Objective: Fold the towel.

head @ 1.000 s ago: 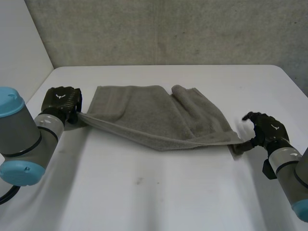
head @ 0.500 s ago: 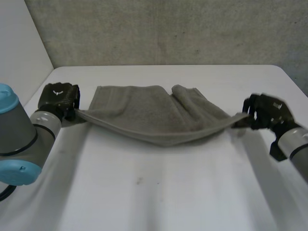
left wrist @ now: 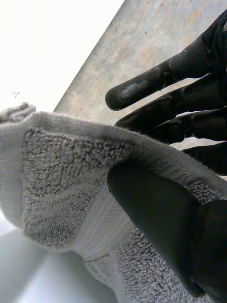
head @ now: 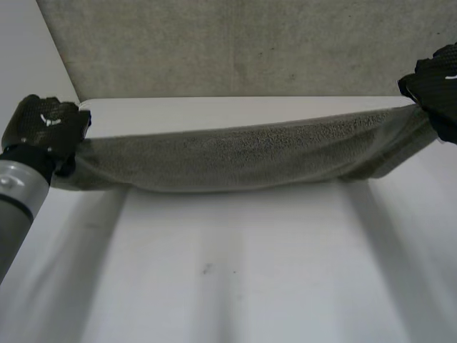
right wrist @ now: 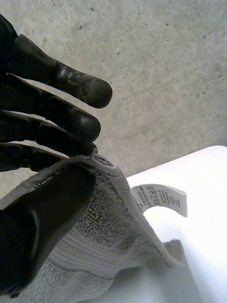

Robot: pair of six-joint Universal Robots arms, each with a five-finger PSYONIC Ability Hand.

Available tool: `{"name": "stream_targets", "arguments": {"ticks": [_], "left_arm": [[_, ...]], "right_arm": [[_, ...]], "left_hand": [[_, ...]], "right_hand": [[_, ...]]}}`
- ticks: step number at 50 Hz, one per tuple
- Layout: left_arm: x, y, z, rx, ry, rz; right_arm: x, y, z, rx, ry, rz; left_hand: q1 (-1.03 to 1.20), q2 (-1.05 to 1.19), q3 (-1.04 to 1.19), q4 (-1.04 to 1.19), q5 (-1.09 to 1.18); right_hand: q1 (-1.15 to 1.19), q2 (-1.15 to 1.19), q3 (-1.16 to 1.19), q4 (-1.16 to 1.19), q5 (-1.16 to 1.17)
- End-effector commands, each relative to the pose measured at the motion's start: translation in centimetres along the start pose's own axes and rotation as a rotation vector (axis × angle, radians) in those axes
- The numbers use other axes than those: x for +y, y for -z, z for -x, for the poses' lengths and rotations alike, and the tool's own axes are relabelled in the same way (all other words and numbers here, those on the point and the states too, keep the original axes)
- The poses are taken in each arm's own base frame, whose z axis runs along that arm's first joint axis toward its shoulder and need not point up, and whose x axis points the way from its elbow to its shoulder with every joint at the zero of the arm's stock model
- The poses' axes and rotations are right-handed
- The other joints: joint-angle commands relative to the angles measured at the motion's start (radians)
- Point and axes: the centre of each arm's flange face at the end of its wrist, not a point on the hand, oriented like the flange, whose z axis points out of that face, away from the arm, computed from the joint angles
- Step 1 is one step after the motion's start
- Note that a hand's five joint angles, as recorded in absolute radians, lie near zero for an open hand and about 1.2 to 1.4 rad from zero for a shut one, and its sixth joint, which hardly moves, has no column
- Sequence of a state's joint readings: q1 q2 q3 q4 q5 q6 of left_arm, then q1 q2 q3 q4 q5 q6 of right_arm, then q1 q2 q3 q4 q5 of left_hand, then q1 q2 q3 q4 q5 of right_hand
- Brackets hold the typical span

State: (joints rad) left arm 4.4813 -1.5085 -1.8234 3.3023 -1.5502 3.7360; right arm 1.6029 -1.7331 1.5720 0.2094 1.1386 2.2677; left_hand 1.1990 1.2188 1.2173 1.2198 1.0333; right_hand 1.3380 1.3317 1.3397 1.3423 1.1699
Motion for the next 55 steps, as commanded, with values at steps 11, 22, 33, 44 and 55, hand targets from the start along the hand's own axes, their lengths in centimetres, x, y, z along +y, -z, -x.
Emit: {"name": "stream_targets", "arguments": {"ticks": [11, 22, 33, 44, 55], "left_arm": [[3.9, -1.6, -3.1, 0.097, -0.047, 0.110], [6.4, -9.3, -5.3, 0.097, -0.041, 0.095], [8.8, -15.4, -8.9, 0.121, -0.047, 0.071], [10.0, -17.3, -9.9, 0.118, -0.050, 0.061], [10.3, -17.9, -10.3, 0.116, -0.051, 0.055]], "right_arm": [[3.7, -1.7, 3.6, -0.209, -0.094, 0.152], [9.4, -8.1, 6.4, -0.275, -0.139, 0.253], [12.3, -14.0, 8.6, -0.169, -0.095, 0.249], [13.4, -17.4, 10.3, -0.151, -0.084, 0.206], [15.0, -19.4, 11.2, -0.144, -0.038, 0.205]], "left_hand": [[0.197, 0.177, 0.179, 0.176, 0.188], [0.197, 0.177, 0.179, 0.176, 0.188], [0.197, 0.177, 0.179, 0.176, 0.188], [0.197, 0.177, 0.179, 0.176, 0.188], [0.197, 0.177, 0.179, 0.176, 0.188]], "right_hand": [[0.058, 0.065, 0.057, 0.054, 0.052], [0.058, 0.065, 0.057, 0.054, 0.052], [0.058, 0.065, 0.057, 0.054, 0.052], [0.058, 0.065, 0.057, 0.054, 0.052], [0.058, 0.065, 0.057, 0.054, 0.052]]}}
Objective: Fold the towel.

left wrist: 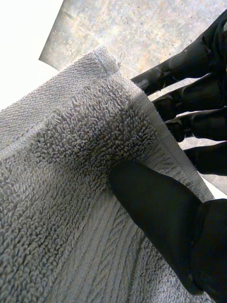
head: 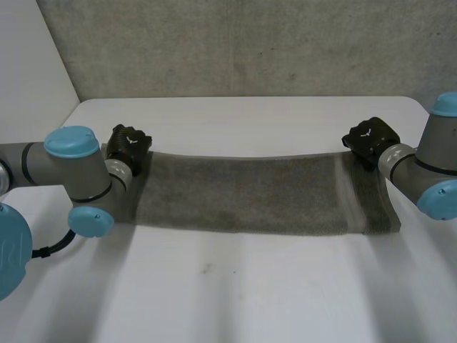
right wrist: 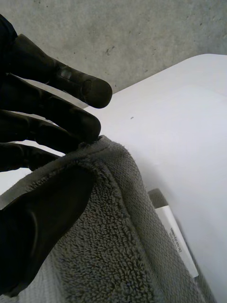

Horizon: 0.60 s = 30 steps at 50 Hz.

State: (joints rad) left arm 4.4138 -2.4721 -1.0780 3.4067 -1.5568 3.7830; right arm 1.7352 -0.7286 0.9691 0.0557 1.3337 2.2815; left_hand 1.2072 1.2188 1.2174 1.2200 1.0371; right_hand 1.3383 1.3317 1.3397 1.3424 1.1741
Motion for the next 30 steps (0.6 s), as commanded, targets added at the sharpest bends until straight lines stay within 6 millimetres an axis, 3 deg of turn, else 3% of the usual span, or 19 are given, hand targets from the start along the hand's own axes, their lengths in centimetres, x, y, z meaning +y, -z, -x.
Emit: {"name": "stream_targets", "arguments": {"ticks": [1, 9, 10, 11, 12, 13, 17, 19, 20, 22, 23, 25, 28, 30], "left_arm": [[0.1, -0.3, -0.2, 0.000, 0.000, -0.003], [0.1, -0.4, -0.5, 0.004, -0.001, -0.008], [0.2, -0.4, -0.5, 0.005, -0.002, -0.007], [0.2, -0.3, -0.6, 0.007, -0.002, -0.004], [0.2, -0.3, -0.6, 0.007, -0.002, -0.004], [0.1, -0.3, -0.6, 0.001, -0.006, -0.005], [-0.8, -0.3, -0.2, -0.008, -0.004, -0.027], [-2.4, 0.0, 1.0, -0.036, -0.002, -0.059], [-2.4, 0.0, 1.0, -0.037, -0.002, -0.060], [-4.0, 0.5, 2.2, -0.061, 0.003, -0.087], [-4.0, 0.5, 2.2, -0.061, 0.003, -0.088], [-4.8, 0.8, 2.9, -0.073, 0.006, -0.102], [-6.0, 1.6, 3.8, -0.088, 0.015, -0.117], [-6.6, 2.8, 4.6, -0.099, 0.048, -0.115]], "right_arm": [[0.7, -1.2, 0.3, 0.003, 0.036, 0.003], [1.4, -2.2, 0.7, 0.004, 0.055, 0.007], [1.5, -2.2, 0.7, 0.003, 0.056, 0.009], [1.5, -2.3, 0.8, 0.005, 0.058, 0.011], [1.5, -2.3, 0.8, 0.005, 0.058, 0.011], [1.3, -2.3, 0.5, 0.017, 0.064, 0.009], [0.3, -2.2, -0.6, 0.047, 0.066, -0.019], [-1.6, -1.5, -2.5, 0.090, 0.053, -0.062], [-1.6, -1.5, -2.5, 0.090, 0.052, -0.062], [-3.7, -0.2, -4.8, 0.135, -0.005, -0.116], [-3.7, -0.2, -4.8, 0.135, -0.005, -0.116], [-5.3, 1.3, -6.6, 0.159, -0.101, -0.166], [-5.9, 2.0, -7.2, 0.160, -0.147, -0.184], [-6.3, 3.8, -7.8, 0.143, -0.207, -0.196]], "left_hand": [[0.189, 0.177, 0.179, 0.176, 0.185], [0.189, 0.177, 0.179, 0.176, 0.185], [-0.014, -0.026, -0.024, -0.027, -0.018], [-0.679, -0.690, -0.689, -0.691, -0.683], [-0.685, -0.697, -0.696, -0.698, -0.690], [-1.033, -1.044, -1.043, -1.045, -1.037], [-1.033, -1.044, -1.043, -1.045, -1.037], [-1.033, -1.044, -1.043, -1.045, -1.037], [-1.033, -1.044, -1.043, -1.045, -1.037], [-1.033, -1.044, -1.043, -1.045, -1.037], [-1.033, -1.044, -1.043, -1.045, -1.037], [-1.033, -1.044, -1.043, -1.045, -1.037], [-1.033, -1.044, -1.043, -1.045, -1.037], [-1.033, -1.044, -1.043, -1.045, -1.037]], "right_hand": [[0.058, 0.065, 0.057, 0.054, 0.048], [0.058, 0.065, 0.057, 0.054, 0.048], [-0.711, -0.705, -0.713, -0.715, -0.722], [-1.164, -1.157, -1.165, -1.168, -1.174], [-1.164, -1.157, -1.165, -1.168, -1.174], [-1.164, -1.157, -1.165, -1.168, -1.174], [-1.164, -1.157, -1.165, -1.168, -1.174], [-1.164, -1.157, -1.165, -1.168, -1.174], [-1.164, -1.157, -1.165, -1.168, -1.174], [-1.164, -1.157, -1.165, -1.168, -1.174], [-1.164, -1.157, -1.165, -1.168, -1.174], [-1.164, -1.157, -1.165, -1.168, -1.174], [-1.164, -1.157, -1.165, -1.168, -1.174], [-1.164, -1.157, -1.165, -1.168, -1.174]]}}
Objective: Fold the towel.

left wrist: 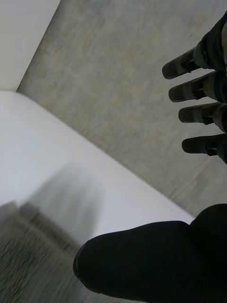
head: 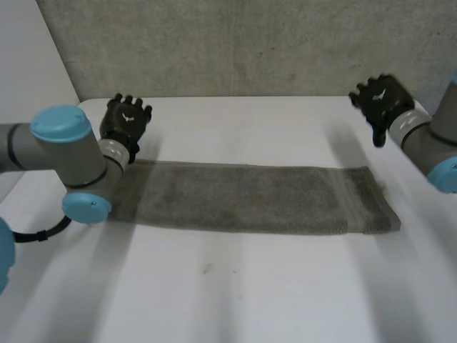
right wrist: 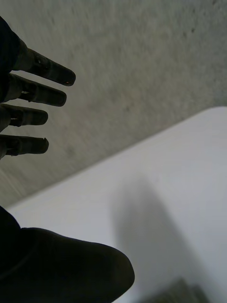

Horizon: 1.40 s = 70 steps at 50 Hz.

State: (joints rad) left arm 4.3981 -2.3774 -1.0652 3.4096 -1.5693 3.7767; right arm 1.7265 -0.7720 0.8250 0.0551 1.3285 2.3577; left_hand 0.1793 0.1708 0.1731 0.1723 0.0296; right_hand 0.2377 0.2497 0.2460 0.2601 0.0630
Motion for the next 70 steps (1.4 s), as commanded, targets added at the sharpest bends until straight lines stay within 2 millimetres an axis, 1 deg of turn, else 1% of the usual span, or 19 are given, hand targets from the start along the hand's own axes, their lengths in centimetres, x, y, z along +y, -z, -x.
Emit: {"name": "stream_targets", "arguments": {"ticks": [1, 3, 6, 11, 14, 16, 19, 24, 35, 41, 43, 49, 52, 54, 55, 56, 60, 68, 70], "left_arm": [[-2.6, 1.9, 2.3, -0.038, 0.043, -0.023], [-3.0, 3.1, 3.0, -0.043, 0.092, -0.018], [-2.9, 3.7, 3.2, -0.040, 0.120, -0.008], [-2.3, 5.9, 4.2, -0.042, 0.241, 0.028], [-2.1, 6.4, 4.3, -0.043, 0.271, 0.037], [-1.7, 7.0, 4.3, -0.039, 0.320, 0.054], [-1.0, 7.4, 4.2, -0.031, 0.348, 0.076], [0.0, 8.0, 3.7, -0.008, 0.361, 0.108], [0.8, 8.2, 3.1, 0.000, 0.371, 0.114], [0.7, 8.2, 3.2, -0.002, 0.371, 0.111], [0.7, 8.2, 3.2, -0.002, 0.369, 0.111], [0.8, 8.2, 3.1, 0.000, 0.371, 0.112], [0.9, 8.3, 3.1, 0.000, 0.370, 0.115], [0.9, 8.3, 3.1, 0.000, 0.370, 0.115], [0.9, 8.3, 3.1, 0.000, 0.370, 0.115], [0.9, 8.3, 3.0, 0.001, 0.370, 0.117], [0.9, 8.3, 3.0, 0.002, 0.370, 0.116], [0.9, 8.3, 3.0, 0.001, 0.370, 0.117], [0.9, 8.3, 3.0, 0.001, 0.370, 0.117]], "right_arm": [[-2.9, 3.0, -3.1, 0.017, -0.178, -0.063], [-3.0, 4.8, -3.2, -0.011, -0.210, -0.055], [-2.7, 5.7, -2.9, -0.027, -0.224, -0.042], [-0.9, 9.0, -0.3, -0.096, -0.266, 0.042], [-0.2, 9.7, 0.6, -0.113, -0.278, 0.067], [1.1, 10.8, 2.1, -0.141, -0.297, 0.109], [2.2, 11.6, 3.2, -0.152, -0.307, 0.130], [3.8, 12.3, 4.2, -0.164, -0.322, 0.139], [7.0, 11.5, 6.0, -0.175, -0.319, 0.160], [8.2, 11.3, 6.0, -0.176, -0.318, 0.193], [8.7, 11.3, 5.7, -0.170, -0.302, 0.207], [9.1, 11.3, 5.5, -0.165, -0.291, 0.214], [9.2, 11.3, 5.6, -0.169, -0.292, 0.218], [9.5, 11.2, 5.7, -0.174, -0.297, 0.228], [9.5, 11.2, 5.7, -0.174, -0.297, 0.228], [9.4, 11.2, 5.7, -0.175, -0.296, 0.229], [9.4, 11.3, 5.7, -0.187, -0.296, 0.243], [11.0, 11.5, 4.0, -0.159, -0.267, 0.295], [12.2, 11.4, 2.3, -0.115, -0.228, 0.311]], "left_hand": [[-0.005, 0.004, 0.001, 0.002, -0.030], [-0.005, 0.004, 0.001, 0.002, -0.030], [-0.005, 0.004, 0.001, 0.002, -0.030], [-0.005, 0.004, 0.001, 0.002, -0.030], [-0.005, 0.004, 0.001, 0.002, -0.030], [-0.005, 0.004, 0.001, 0.002, -0.030], [-0.005, 0.004, 0.001, 0.002, -0.030], [-0.005, 0.004, 0.001, 0.002, -0.030], [-0.005, 0.004, 0.001, 0.002, -0.030], [-0.005, 0.004, 0.001, 0.002, -0.030], [-0.005, 0.004, 0.001, 0.002, -0.030], [-0.005, 0.004, 0.001, 0.002, -0.030], [-0.005, 0.004, 0.001, 0.002, -0.030], [-0.005, 0.004, 0.001, 0.002, -0.030], [-0.005, 0.004, 0.001, 0.002, -0.030], [-0.005, 0.004, 0.001, 0.002, -0.030], [-0.005, 0.004, 0.001, 0.002, -0.030], [-0.005, 0.004, 0.001, 0.002, -0.030], [-0.005, 0.004, 0.001, 0.002, -0.030]], "right_hand": [[-0.063, -0.075, -0.071, -0.086, -0.063], [-0.063, -0.075, -0.071, -0.086, -0.063], [-0.063, -0.075, -0.071, -0.086, -0.063], [-0.063, -0.075, -0.071, -0.086, -0.063], [-0.063, -0.075, -0.071, -0.086, -0.063], [-0.021, -0.033, -0.029, -0.043, -0.021], [0.012, 0.000, 0.003, -0.011, 0.012], [0.091, 0.079, 0.082, 0.068, 0.091], [0.349, 0.337, 0.341, 0.327, 0.349], [0.399, 0.387, 0.391, 0.377, 0.399], [0.513, 0.501, 0.505, 0.491, 0.513], [0.549, 0.537, 0.541, 0.527, 0.549], [0.661, 0.649, 0.652, 0.638, 0.661], [0.955, 0.944, 0.947, 0.933, 0.956], [0.957, 0.945, 0.949, 0.935, 0.957], [1.143, 1.131, 1.135, 1.121, 1.143], [1.159, 1.147, 1.150, 1.136, 1.159], [1.159, 1.147, 1.150, 1.136, 1.159], [1.159, 1.147, 1.150, 1.136, 1.159]]}}
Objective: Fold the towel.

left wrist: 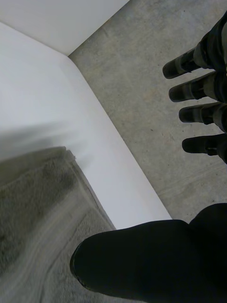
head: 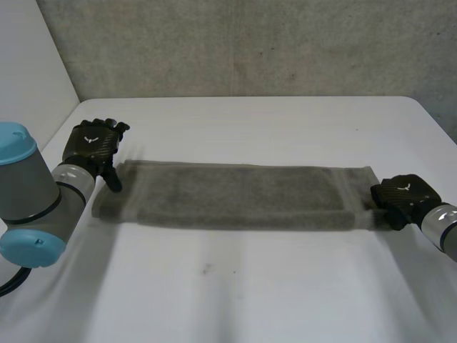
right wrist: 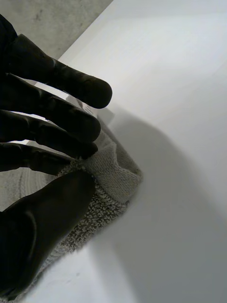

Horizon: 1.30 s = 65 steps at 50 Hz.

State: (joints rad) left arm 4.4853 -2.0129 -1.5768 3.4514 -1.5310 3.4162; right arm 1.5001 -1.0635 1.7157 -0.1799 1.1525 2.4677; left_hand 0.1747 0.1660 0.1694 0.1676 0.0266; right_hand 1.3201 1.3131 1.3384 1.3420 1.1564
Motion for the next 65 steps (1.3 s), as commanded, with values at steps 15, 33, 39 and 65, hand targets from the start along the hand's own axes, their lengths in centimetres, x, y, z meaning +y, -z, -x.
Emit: {"name": "stream_targets", "arguments": {"ticks": [15, 33, 39, 65], "left_arm": [[-0.2, 0.1, 0.1, -0.004, 0.001, -0.002], [-0.6, 0.4, 0.2, -0.007, 0.001, -0.013], [-0.5, 0.5, 0.1, -0.004, 0.001, -0.010], [-0.2, 0.6, -0.2, 0.002, -0.002, -0.004]], "right_arm": [[2.2, 1.9, -14.3, 0.278, 0.125, 0.172], [-18.7, 1.9, 10.9, -0.154, 0.278, -0.365], [-18.9, 3.8, 21.4, -0.372, 0.322, -0.437], [-17.3, 7.2, 27.1, -0.521, 0.335, -0.443]], "left_hand": [[0.000, 0.009, 0.005, 0.007, -0.027], [0.000, 0.009, 0.005, 0.007, -0.027], [0.000, 0.009, 0.005, 0.007, -0.027], [0.000, 0.009, 0.005, 0.007, -0.027]], "right_hand": [[0.076, 0.083, 0.058, 0.054, 0.065], [0.076, 0.083, 0.058, 0.054, 0.065], [0.076, 0.083, 0.058, 0.054, 0.065], [-1.146, -1.139, -1.164, -1.168, -1.156]]}}
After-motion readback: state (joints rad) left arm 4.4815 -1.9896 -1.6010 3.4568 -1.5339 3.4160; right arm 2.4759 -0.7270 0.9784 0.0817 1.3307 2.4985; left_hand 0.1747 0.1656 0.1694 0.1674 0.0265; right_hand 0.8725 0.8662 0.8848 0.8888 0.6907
